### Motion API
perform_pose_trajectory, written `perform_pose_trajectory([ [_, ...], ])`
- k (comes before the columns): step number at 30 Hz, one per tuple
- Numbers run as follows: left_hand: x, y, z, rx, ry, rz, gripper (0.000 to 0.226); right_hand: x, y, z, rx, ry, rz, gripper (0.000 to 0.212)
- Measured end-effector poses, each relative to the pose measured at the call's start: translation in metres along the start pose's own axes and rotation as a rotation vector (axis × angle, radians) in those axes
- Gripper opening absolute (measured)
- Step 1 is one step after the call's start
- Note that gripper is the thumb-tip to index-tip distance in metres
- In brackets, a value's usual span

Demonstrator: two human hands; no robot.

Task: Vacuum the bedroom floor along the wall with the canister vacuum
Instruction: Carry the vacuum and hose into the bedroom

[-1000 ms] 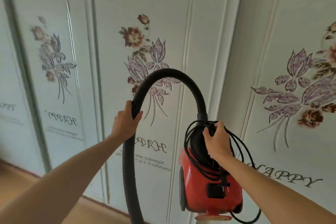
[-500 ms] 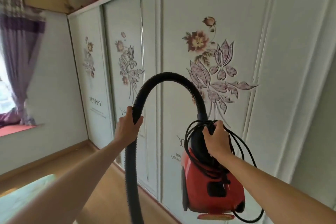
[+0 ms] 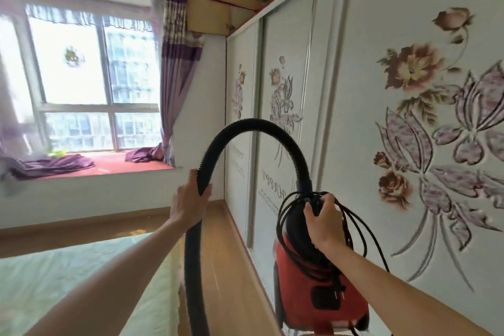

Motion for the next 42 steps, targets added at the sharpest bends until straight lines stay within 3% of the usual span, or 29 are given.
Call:
perform_pose_trajectory([
  [6, -0.001, -0.01, 0.025, 0.118, -0.083, -0.087, 0.037, 0.017, 0.032, 0.002, 0.063, -0.108, 0.066, 0.018],
  [21, 0.054, 0.008, 0.08, 0.232, -0.165, -0.184, 0.038, 0.075, 0.158, 0.008, 0.128, -0.124, 0.209, 0.021],
  [35, 0.197, 0.066, 0.178, 0.225, -0.211, -0.259, 0.037, 0.181, 0.33, 0.054, 0.12, -0.19, 0.254, 0.019],
  [42, 0.258, 0.1, 0.207, 0.264, -0.212, -0.26, 0.042, 0.236, 0.397, 0.069, 0.115, -0.183, 0.257, 0.029],
])
Point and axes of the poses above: each hand's wrist, its own x-axis towards the middle knuckle, its own y-axis out of the palm, z = x × y, the point moved 10 cm from there along x, towards the middle knuckle, and after that the axes turned 13 degrees about -z, right-handed, at the moved point
